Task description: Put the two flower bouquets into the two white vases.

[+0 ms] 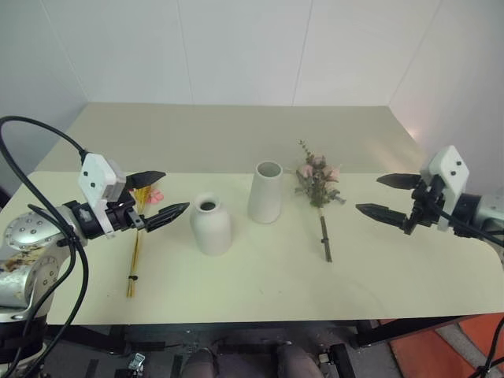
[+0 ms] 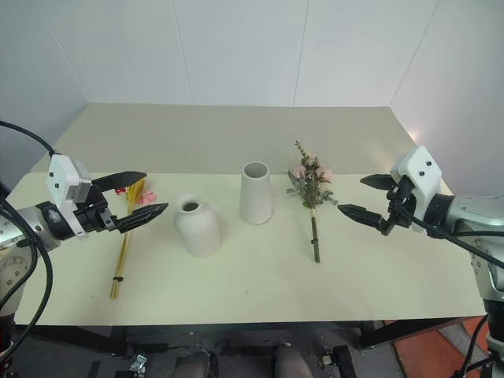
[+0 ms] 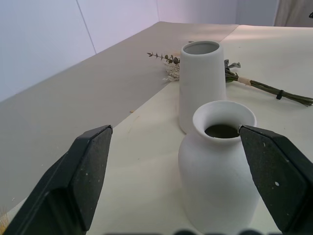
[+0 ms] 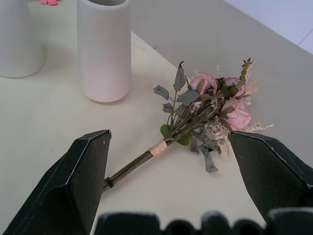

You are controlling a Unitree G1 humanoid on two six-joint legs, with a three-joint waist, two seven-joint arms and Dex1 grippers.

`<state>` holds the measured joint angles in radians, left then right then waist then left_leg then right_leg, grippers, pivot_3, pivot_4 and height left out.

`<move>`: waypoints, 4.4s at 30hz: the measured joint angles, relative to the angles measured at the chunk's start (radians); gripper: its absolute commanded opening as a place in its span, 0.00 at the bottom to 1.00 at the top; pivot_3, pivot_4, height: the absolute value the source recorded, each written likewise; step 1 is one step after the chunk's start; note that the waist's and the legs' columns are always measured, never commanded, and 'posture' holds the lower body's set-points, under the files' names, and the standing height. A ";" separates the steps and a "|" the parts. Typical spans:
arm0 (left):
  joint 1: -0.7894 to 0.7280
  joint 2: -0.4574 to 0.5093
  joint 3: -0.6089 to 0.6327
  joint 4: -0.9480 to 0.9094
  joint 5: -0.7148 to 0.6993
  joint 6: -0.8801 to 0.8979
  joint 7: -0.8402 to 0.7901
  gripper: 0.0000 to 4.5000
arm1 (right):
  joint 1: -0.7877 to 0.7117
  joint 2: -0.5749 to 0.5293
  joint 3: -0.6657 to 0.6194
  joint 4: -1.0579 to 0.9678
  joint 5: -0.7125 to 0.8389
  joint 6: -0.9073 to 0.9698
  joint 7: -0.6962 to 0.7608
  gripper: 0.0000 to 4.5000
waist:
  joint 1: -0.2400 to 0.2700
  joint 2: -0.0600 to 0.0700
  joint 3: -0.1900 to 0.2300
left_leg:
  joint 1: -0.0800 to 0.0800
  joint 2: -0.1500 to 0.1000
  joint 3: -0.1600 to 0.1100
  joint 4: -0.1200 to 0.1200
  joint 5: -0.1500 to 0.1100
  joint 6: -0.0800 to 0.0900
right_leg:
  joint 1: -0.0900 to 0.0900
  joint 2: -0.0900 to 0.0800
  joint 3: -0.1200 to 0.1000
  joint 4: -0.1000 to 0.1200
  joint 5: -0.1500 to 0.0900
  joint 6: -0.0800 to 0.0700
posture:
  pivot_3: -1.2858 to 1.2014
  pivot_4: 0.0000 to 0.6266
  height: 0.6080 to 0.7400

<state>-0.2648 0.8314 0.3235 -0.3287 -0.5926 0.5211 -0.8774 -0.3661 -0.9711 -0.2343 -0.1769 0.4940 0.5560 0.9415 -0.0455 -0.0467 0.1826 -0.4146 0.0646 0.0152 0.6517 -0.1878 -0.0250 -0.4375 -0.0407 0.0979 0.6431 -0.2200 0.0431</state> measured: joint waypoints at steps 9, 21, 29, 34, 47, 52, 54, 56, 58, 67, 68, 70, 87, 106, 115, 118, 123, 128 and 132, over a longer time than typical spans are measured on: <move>0.010 0.008 0.025 -0.006 -0.026 0.004 -0.027 1.00 | -0.013 0.006 0.004 -0.015 0.004 0.037 -0.003 1.00 | 0.000 0.000 0.000 | 0.000 0.000 0.000 0.000 0.000 0.000 | 0.000 0.000 0.000 0.000 0.000 0.000 | 0.52 0.24 1.00; -0.121 0.044 -0.002 -0.024 -0.106 0.011 -0.101 1.00 | -0.298 0.106 0.245 0.035 0.034 0.632 -0.214 1.00 | -0.002 0.000 0.000 | -0.001 0.000 0.000 0.000 0.000 0.000 | -0.001 0.000 0.000 0.000 0.000 -0.001 | 0.52 0.24 1.00; -0.177 0.046 -0.055 0.005 -0.111 0.001 -0.144 1.00 | -0.613 0.283 0.371 0.389 -0.059 0.865 -0.339 1.00 | -0.013 0.000 0.000 | -0.003 0.000 -0.001 0.000 0.000 0.000 | -0.002 0.001 0.000 0.000 0.003 0.003 | 0.52 0.24 1.00; -0.167 0.043 -0.058 0.018 -0.092 -0.023 -0.151 1.00 | -0.714 0.371 0.463 0.604 -0.113 0.868 -0.337 1.00 | -0.020 0.000 0.000 | -0.004 0.000 -0.001 0.000 0.000 0.000 | -0.003 0.001 0.000 0.000 0.003 0.004 | 0.52 0.24 1.00; -0.114 0.037 -0.054 0.010 -0.081 -0.032 -0.128 1.00 | -0.774 0.432 0.568 0.771 -0.207 0.740 -0.257 0.34 | -0.024 0.000 0.000 | -0.005 0.000 -0.002 0.000 0.000 0.000 | -0.004 0.001 -0.001 0.001 0.003 0.004 | 0.52 0.24 1.00; -0.118 0.036 -0.054 0.014 -0.079 -0.037 -0.125 1.00 | -0.774 0.449 0.513 0.806 -0.219 0.730 -0.278 0.03 | -0.024 0.000 0.000 | -0.005 0.000 -0.002 0.000 0.000 0.000 | -0.004 0.001 -0.001 0.001 0.003 0.004 | 0.52 0.24 1.00; -0.129 0.032 -0.057 0.020 -0.077 -0.038 -0.125 1.00 | -0.774 0.454 0.487 0.808 -0.220 0.730 -0.296 0.03 | -0.024 0.000 0.000 | -0.005 0.000 -0.002 0.000 0.000 0.000 | -0.004 0.001 -0.001 0.001 0.003 0.004 | 0.52 0.24 1.00; -0.135 0.031 -0.061 0.023 -0.077 -0.039 -0.125 1.00 | -0.768 0.452 0.426 0.807 -0.226 0.727 -0.335 0.03 | -0.023 0.000 0.000 | -0.006 0.000 -0.002 0.000 0.000 0.000 | -0.004 0.001 -0.001 0.001 0.003 0.004 | 0.52 0.24 1.00; -0.137 0.031 -0.063 0.028 -0.077 -0.039 -0.126 1.00 | -0.762 0.451 0.331 0.803 -0.227 0.694 -0.395 0.03 | -0.022 0.000 0.000 | -0.006 0.000 -0.002 0.000 0.000 0.000 | -0.004 0.001 -0.001 0.000 0.003 0.004 | 0.52 0.24 1.00; -0.174 0.031 -0.082 0.054 -0.076 -0.039 -0.143 1.00 | -0.785 0.552 -0.087 0.631 -0.158 0.301 -0.659 0.03 | -0.032 0.001 0.001 | -0.007 0.001 -0.003 -0.001 0.000 0.000 | -0.007 0.003 0.000 0.002 0.004 0.005 | 0.52 0.24 1.00; -0.180 0.031 -0.087 0.062 -0.076 -0.039 -0.147 1.00 | -0.787 0.569 -0.097 0.584 -0.149 0.253 -0.655 0.03 | -0.032 0.001 0.001 | -0.007 0.001 -0.003 -0.001 0.000 0.000 | -0.007 0.003 -0.001 0.002 0.004 0.005 | 0.52 0.24 1.00; -0.195 0.031 -0.089 0.082 -0.077 -0.035 -0.154 1.00 | -0.785 0.617 -0.095 0.494 -0.118 0.175 -0.629 0.03 | -0.035 0.001 0.001 | -0.007 0.002 -0.003 -0.001 0.000 0.000 | -0.007 0.004 -0.001 0.002 0.004 0.005 | 0.52 0.24 1.00; -0.268 0.045 -0.081 0.098 -0.155 0.179 -0.058 1.00 | -0.611 0.749 0.094 0.245 -0.079 0.041 -0.548 0.03 | -0.024 0.002 0.001 | -0.008 0.002 -0.004 -0.001 0.000 0.000 | -0.007 0.004 -0.002 0.002 0.004 0.004 | 0.52 0.24 1.00; -0.197 0.086 -0.025 0.028 -0.161 0.191 -0.040 1.00 | -0.566 0.789 0.140 0.297 -0.117 -0.056 -0.550 0.03 | -0.026 0.002 0.001 | -0.007 0.002 -0.004 -0.001 0.000 0.000 | -0.007 0.004 -0.002 0.002 0.004 0.003 | 0.52 0.24 1.00; -0.198 0.086 -0.026 0.026 -0.164 0.201 -0.038 1.00 | -0.590 0.770 0.132 0.326 -0.121 -0.095 -0.554 0.03 | -0.026 0.002 0.001 | -0.008 0.002 -0.004 -0.001 0.000 0.000 | -0.008 0.004 -0.001 0.002 0.004 0.003 | 0.52 0.24 1.00; -0.199 0.085 -0.027 0.026 -0.164 0.200 -0.039 1.00 | -0.618 0.767 0.110 0.319 -0.117 -0.106 -0.563 0.03 | -0.025 0.002 0.001 | -0.008 0.002 -0.004 -0.001 0.000 0.000 | -0.008 0.004 -0.002 0.002 0.004 0.003 | 0.52 0.24 1.00; -0.208 0.084 -0.032 0.029 -0.156 0.194 -0.049 1.00 | -0.630 0.768 0.085 0.281 -0.087 -0.109 -0.576 0.03 | -0.025 0.002 0.001 | -0.008 0.002 -0.004 -0.001 0.000 0.000 | -0.008 0.004 -0.002 0.002 0.004 0.003 | 0.52 0.24 1.00; -0.213 0.078 -0.046 0.032 -0.155 0.179 -0.054 1.00 | -0.593 0.788 0.092 0.197 -0.076 -0.098 -0.584 0.03 | -0.025 0.002 0.001 | -0.007 0.002 -0.004 -0.001 0.000 0.000 | -0.007 0.004 -0.002 0.002 0.003 0.003 | 0.52 0.24 1.00; -0.218 0.077 -0.050 0.036 -0.155 0.177 -0.056 1.00 | -0.509 0.817 0.134 0.177 -0.078 -0.067 -0.593 0.03 | -0.025 0.002 0.001 | -0.007 0.002 -0.004 -0.001 0.000 0.000 | -0.008 0.004 -0.002 0.003 0.004 0.003 | 0.52 0.24 1.00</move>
<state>-0.4828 0.9088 0.2731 -0.2925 -0.7476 0.6982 -0.9329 -0.8752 -0.1539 -0.1005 -0.0003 0.4160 0.4888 0.3486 -0.0707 -0.0450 0.1836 -0.4219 0.0666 0.0112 0.6504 -0.1876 -0.0249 -0.4451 -0.0368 0.0963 0.6458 -0.2164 0.0458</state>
